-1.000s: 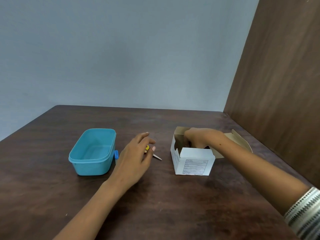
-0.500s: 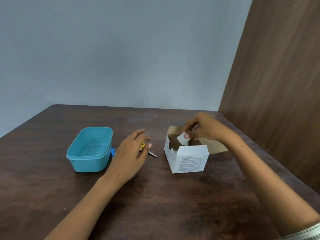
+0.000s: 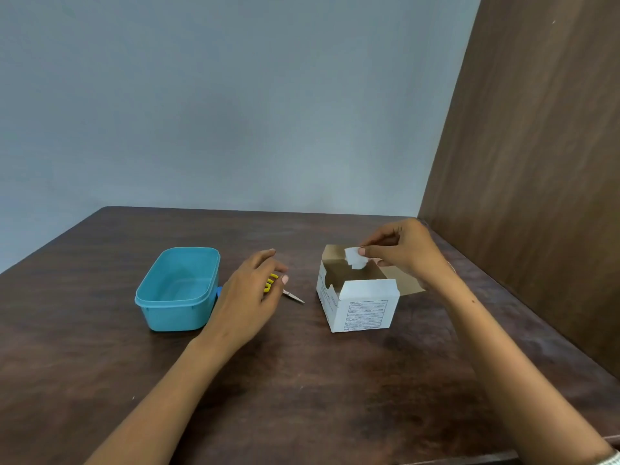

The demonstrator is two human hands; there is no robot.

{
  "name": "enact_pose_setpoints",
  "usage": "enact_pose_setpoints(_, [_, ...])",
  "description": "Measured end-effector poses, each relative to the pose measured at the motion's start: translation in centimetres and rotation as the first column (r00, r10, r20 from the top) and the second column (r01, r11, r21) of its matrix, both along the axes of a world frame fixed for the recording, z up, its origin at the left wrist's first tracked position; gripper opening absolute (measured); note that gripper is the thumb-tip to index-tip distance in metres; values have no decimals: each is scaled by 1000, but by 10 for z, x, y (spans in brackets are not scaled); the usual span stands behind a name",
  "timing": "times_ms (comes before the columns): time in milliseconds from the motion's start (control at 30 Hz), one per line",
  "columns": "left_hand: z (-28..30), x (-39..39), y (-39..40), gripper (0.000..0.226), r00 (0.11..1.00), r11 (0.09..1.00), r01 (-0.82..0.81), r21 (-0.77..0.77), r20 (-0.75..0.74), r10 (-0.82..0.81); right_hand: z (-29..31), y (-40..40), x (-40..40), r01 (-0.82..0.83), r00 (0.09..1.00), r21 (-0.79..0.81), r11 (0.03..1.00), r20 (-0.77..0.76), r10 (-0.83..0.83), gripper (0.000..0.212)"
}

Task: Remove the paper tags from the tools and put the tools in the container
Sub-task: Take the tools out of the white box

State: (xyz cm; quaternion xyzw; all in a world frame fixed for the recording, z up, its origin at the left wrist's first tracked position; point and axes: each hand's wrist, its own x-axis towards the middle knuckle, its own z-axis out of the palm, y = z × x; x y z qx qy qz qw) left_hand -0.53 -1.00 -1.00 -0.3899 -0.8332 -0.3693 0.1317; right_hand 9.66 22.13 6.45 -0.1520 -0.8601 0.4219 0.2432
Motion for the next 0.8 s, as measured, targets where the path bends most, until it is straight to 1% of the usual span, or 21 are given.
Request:
enact_pose_setpoints(67, [0, 0, -1, 21, 1000, 1000, 1, 5, 4, -1, -1, 0, -1, 28, 999, 20, 999, -16, -28, 9])
enact_pose_setpoints(200, [0, -2, -2, 20, 1000, 1000, -3, -3, -4, 3, -3, -2, -2, 33, 997, -101, 994, -59, -39, 9])
enact_pose_setpoints(367, [-1, -1, -2, 20, 1000, 1000, -1, -7, -8, 1, -5, -3, -3, 55, 996, -113, 992, -60, -62, 11])
enact_pose_setpoints(400, [-1, -1, -2, 20, 1000, 1000, -2, -9, -9, 2, -6, -3, -4, 68, 996, -101, 993, -48, -73, 10])
enact_pose_setpoints(433, [0, -1, -2, 20, 1000, 1000, -3, -11, -10, 3, -7, -2, -5, 86, 995, -56, 995, -41, -89, 8])
enact_pose_setpoints(500, [-1, -1, -2, 20, 1000, 1000, -2, -12, -15, 2, -8, -2, -6, 131, 991, 86, 988, -36, -128, 5])
enact_pose_setpoints(533, [-1, -1, -2, 19, 1000, 1000, 0, -12, -18, 0, -8, -1, -6, 148, 989, 116, 982, -39, -144, 5])
enact_pose_setpoints(567, [-1, -1, -2, 19, 1000, 1000, 0, -13, -22, 0, -7, -1, -5, 150, 988, 98, 984, -45, -147, 7])
enact_pose_setpoints(667, [0, -1, -1, 20, 1000, 1000, -3, -23, -30, 3, -3, -3, -4, 94, 994, -116, 989, -40, -99, 12])
enact_pose_setpoints(800, [1, 0, -1, 20, 1000, 1000, -4, -29, -25, 3, 0, -7, -2, 50, 997, -241, 969, 72, -33, 9])
